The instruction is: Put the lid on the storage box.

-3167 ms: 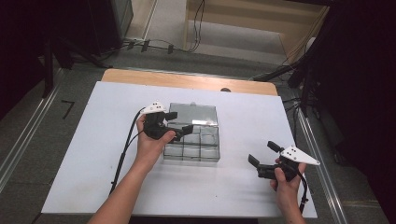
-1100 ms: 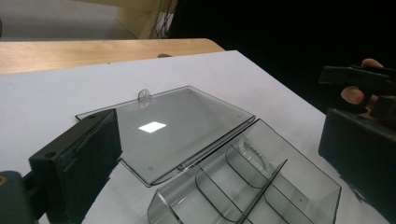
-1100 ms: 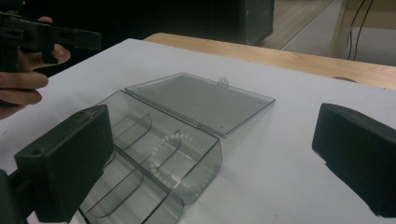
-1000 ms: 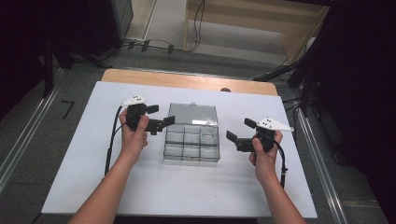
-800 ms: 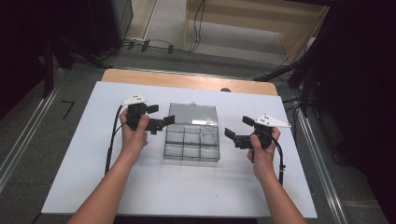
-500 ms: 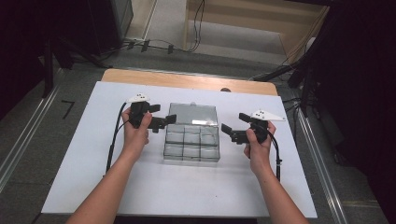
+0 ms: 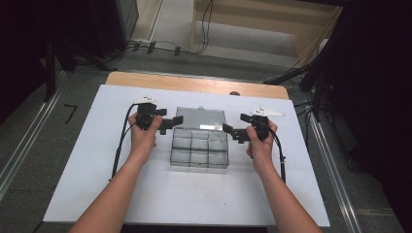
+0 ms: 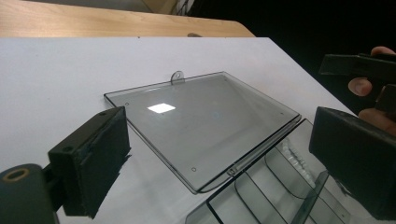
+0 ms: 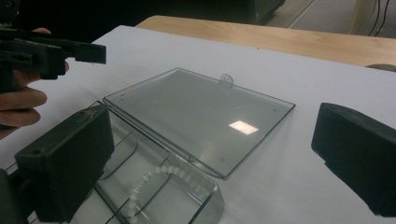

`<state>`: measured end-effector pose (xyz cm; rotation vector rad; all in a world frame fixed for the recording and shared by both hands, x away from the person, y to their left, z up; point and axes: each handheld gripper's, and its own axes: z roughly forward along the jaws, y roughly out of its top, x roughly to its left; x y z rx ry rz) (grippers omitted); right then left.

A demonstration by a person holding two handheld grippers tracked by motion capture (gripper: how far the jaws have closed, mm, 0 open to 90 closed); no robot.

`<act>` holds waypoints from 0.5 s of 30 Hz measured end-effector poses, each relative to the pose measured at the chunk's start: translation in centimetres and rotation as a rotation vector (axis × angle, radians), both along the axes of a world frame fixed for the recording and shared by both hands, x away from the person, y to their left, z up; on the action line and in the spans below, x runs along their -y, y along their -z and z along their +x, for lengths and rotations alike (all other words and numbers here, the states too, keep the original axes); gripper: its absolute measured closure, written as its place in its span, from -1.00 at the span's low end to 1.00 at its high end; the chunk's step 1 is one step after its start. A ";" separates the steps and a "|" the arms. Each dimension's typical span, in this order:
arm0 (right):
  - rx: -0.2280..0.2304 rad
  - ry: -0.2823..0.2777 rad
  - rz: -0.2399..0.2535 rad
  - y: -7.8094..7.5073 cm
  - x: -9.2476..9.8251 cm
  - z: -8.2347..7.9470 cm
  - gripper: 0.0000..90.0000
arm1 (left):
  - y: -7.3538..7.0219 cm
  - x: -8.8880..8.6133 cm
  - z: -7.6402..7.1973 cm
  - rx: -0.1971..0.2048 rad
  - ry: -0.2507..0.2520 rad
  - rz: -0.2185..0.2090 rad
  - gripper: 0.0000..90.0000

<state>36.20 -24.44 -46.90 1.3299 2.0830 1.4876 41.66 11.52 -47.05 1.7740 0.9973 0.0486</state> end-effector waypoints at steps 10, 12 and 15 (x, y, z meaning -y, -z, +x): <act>-0.085 -0.047 0.064 0.5 -1.0 1.9 -1.00 | 0.3 1.0 1.0 -0.048 -0.001 0.043 -0.62; -0.101 -0.044 0.063 0.7 -1.2 2.2 -1.00 | 0.5 1.2 1.2 -0.061 -0.005 0.054 -0.60; -0.128 -0.042 0.058 0.9 -1.5 2.7 -0.94 | 0.7 1.3 1.5 -0.080 -0.009 0.056 -0.57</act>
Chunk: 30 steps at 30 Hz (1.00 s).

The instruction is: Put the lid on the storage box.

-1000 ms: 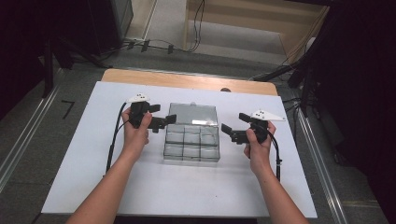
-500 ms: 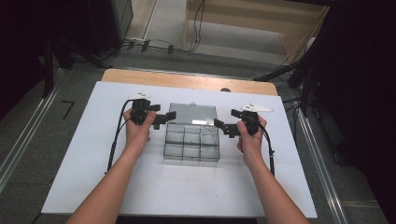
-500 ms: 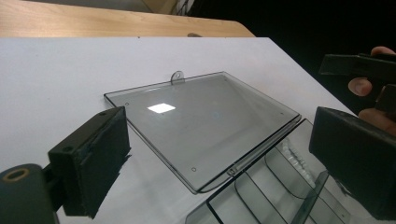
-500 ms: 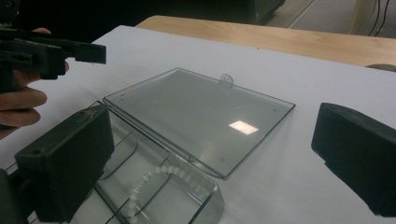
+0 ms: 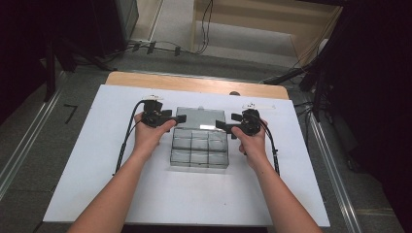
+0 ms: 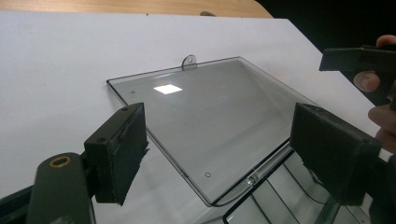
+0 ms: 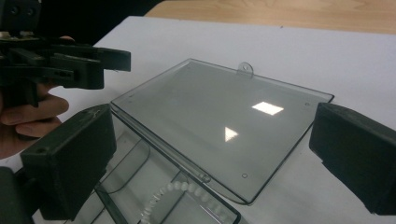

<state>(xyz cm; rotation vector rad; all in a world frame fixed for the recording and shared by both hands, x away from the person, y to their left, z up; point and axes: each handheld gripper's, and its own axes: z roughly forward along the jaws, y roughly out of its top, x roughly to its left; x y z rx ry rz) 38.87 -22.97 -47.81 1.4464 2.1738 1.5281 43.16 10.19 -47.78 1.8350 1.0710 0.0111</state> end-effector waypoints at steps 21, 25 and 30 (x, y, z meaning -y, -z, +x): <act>-0.151 0.076 -0.038 2.3 -0.7 1.8 -0.62 | 1.7 0.3 0.8 -0.100 -0.035 -0.001 -0.34; -0.164 0.078 -0.045 2.7 -0.8 2.0 -0.59 | 2.0 0.5 0.9 -0.112 -0.031 -0.010 -0.32; -0.178 0.081 -0.049 3.1 -1.0 2.1 -0.58 | 2.3 0.7 0.9 -0.127 -0.042 -0.012 -0.31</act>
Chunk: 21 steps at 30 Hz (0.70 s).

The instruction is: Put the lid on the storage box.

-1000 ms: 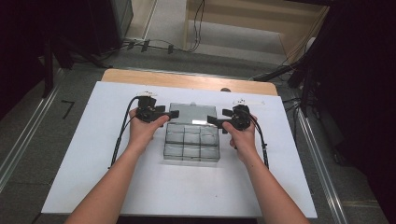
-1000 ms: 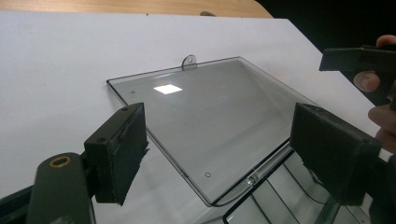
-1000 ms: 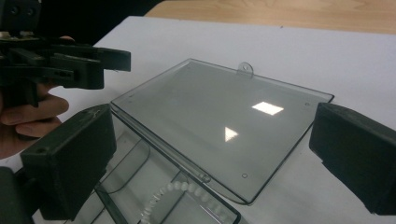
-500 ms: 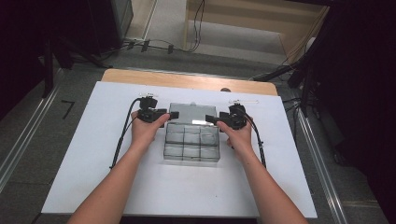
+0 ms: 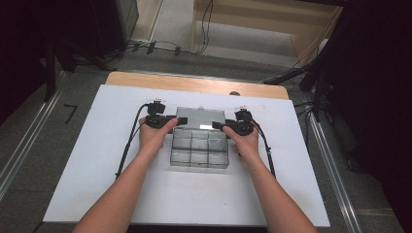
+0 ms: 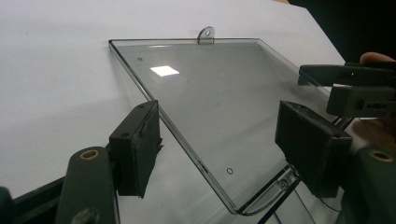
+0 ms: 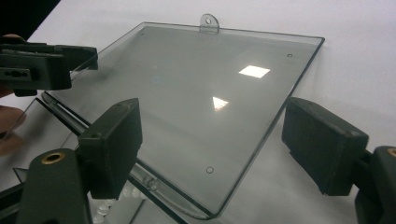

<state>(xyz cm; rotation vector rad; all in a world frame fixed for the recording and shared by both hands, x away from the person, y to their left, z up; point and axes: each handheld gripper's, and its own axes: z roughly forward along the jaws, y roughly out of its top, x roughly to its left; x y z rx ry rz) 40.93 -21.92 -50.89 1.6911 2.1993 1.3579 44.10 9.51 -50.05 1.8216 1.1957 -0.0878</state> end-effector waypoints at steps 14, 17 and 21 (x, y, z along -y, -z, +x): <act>-0.046 -0.010 0.054 0.9 -0.3 0.3 -0.56 | 0.8 0.3 0.1 -0.047 0.009 -0.010 -0.18; -0.033 -0.016 0.050 0.7 -0.1 0.2 -0.48 | 0.7 0.3 0.1 -0.044 0.010 -0.024 -0.09; -0.011 -0.021 0.047 0.4 0.1 0.1 -0.32 | 0.4 0.2 0.0 -0.026 0.006 -0.041 0.03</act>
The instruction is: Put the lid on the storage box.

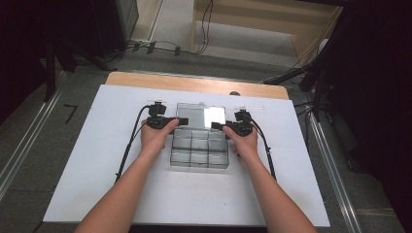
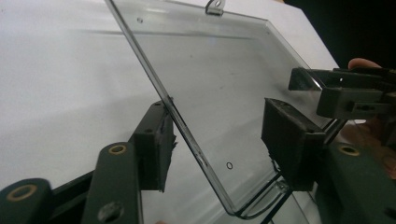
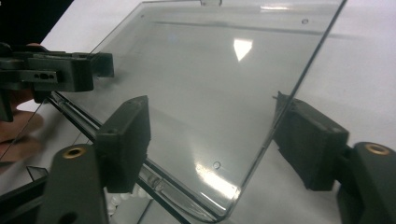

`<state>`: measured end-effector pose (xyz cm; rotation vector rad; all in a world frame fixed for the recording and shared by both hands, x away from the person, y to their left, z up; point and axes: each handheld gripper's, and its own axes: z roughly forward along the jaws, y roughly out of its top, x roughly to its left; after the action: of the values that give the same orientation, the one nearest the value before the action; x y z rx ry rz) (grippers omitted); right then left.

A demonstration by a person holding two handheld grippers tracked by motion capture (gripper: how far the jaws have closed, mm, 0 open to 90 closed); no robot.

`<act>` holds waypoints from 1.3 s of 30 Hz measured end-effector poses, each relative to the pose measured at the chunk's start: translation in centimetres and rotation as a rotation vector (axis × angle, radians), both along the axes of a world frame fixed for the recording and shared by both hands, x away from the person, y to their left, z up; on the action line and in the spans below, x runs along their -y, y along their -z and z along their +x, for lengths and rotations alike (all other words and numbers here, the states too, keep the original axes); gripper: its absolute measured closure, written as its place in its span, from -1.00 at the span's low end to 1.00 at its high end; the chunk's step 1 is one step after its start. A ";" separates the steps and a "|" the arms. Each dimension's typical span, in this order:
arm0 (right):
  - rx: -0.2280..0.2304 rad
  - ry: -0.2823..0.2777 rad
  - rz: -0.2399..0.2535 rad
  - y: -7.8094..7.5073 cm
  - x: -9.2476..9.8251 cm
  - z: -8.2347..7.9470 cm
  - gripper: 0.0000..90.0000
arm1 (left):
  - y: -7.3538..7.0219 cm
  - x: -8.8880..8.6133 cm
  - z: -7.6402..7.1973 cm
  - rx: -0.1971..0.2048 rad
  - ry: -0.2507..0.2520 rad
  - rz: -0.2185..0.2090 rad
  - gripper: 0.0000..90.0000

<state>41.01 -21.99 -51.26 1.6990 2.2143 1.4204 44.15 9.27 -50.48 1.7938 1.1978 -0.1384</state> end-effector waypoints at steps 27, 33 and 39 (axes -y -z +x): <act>0.224 -0.033 0.001 -1.9 1.5 -2.4 0.50 | -2.1 -1.2 -1.4 0.163 0.053 -0.056 0.53; 0.269 -0.043 -0.020 -1.9 1.5 -2.9 0.53 | -2.3 -1.0 -1.4 0.173 0.069 -0.059 0.39; 0.300 -0.044 -0.044 -1.9 1.4 -3.3 0.53 | -4.2 -1.1 -0.9 0.216 0.055 -0.082 0.09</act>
<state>37.74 -23.42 -49.33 1.3290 2.1123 1.5087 43.29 10.39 -46.25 1.7226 0.9769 -0.0245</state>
